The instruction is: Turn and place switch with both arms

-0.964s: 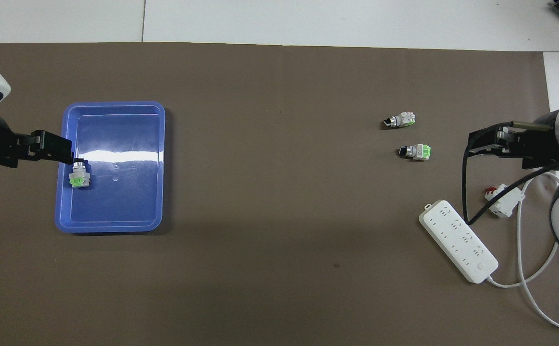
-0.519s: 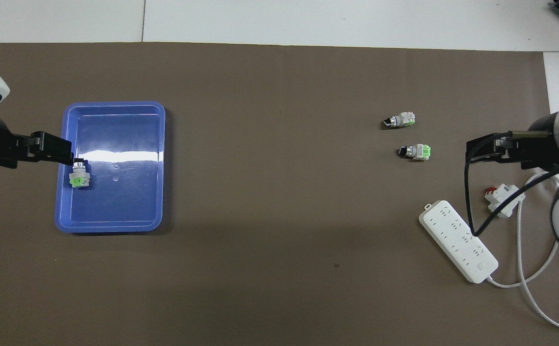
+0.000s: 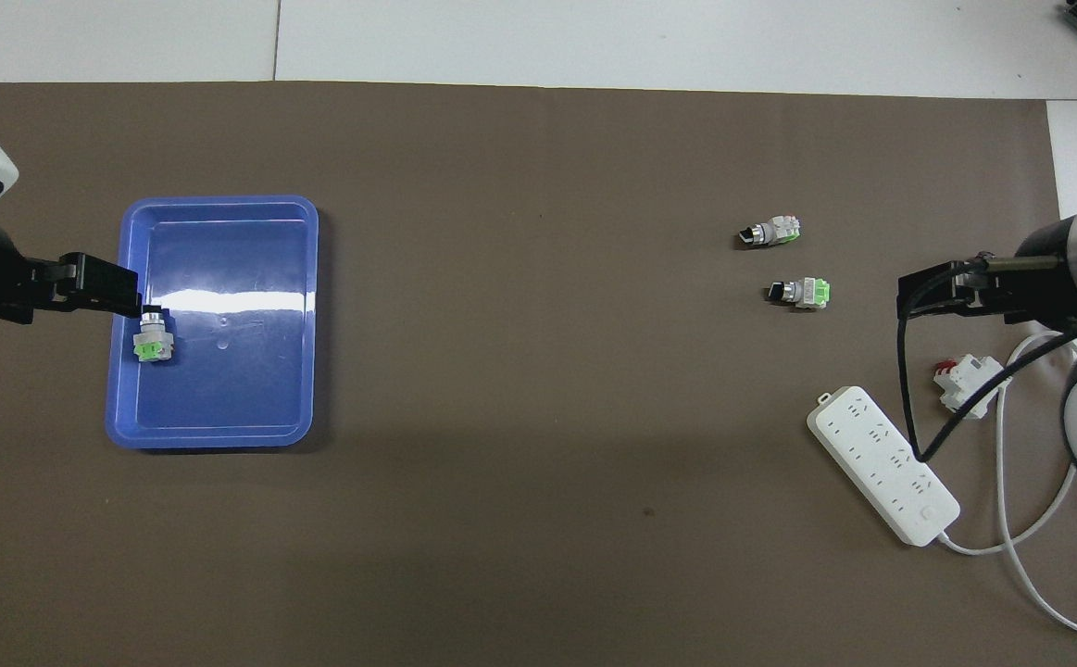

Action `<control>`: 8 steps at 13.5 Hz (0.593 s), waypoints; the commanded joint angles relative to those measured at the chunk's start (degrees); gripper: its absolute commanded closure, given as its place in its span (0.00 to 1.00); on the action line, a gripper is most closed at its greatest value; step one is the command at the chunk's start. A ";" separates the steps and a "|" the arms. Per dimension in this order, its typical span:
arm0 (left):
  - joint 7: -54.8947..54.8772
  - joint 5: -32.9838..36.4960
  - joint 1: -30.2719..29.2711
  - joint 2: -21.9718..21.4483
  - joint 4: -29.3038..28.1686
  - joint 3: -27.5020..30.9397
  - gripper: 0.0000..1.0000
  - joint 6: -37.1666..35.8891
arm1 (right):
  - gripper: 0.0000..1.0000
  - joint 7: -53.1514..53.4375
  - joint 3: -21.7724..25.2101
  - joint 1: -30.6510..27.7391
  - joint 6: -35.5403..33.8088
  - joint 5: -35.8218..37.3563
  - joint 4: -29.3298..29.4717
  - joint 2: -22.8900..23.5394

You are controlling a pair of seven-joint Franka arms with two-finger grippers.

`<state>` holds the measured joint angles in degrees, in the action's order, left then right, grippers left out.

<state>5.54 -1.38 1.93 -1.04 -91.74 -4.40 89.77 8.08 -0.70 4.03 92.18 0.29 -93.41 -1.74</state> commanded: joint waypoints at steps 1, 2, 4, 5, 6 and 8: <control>-0.17 1.29 0.45 -1.07 -1.07 0.19 0.00 1.28 | 0.00 -1.22 -0.35 -0.78 -0.51 -1.35 -0.45 -0.72; -0.17 1.21 0.10 -0.98 -1.07 0.19 0.00 2.07 | 0.00 -1.31 -0.35 -0.78 -0.51 -1.35 -0.45 -0.72; 0.09 1.21 -0.08 -0.98 -1.07 0.19 0.00 2.34 | 0.00 -1.49 -0.35 -0.78 -0.51 -1.35 -0.45 -0.72; 0.35 1.21 0.01 -0.98 -1.07 0.19 0.00 2.43 | 0.00 -1.49 -0.35 -0.78 -0.51 -1.35 -0.45 -0.72; 0.27 1.21 0.10 -0.98 -0.99 0.36 0.00 2.69 | 0.00 -1.57 -0.35 -0.78 -0.51 -1.35 -0.45 -0.72; 0.35 1.29 -0.26 -0.89 -0.90 0.53 0.00 2.78 | 0.00 -1.49 -0.35 -0.78 -0.51 -1.35 -0.45 -0.72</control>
<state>5.56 -1.31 1.86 -1.04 -91.74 -4.09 91.44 8.07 -0.70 4.04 92.18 0.29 -93.41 -1.74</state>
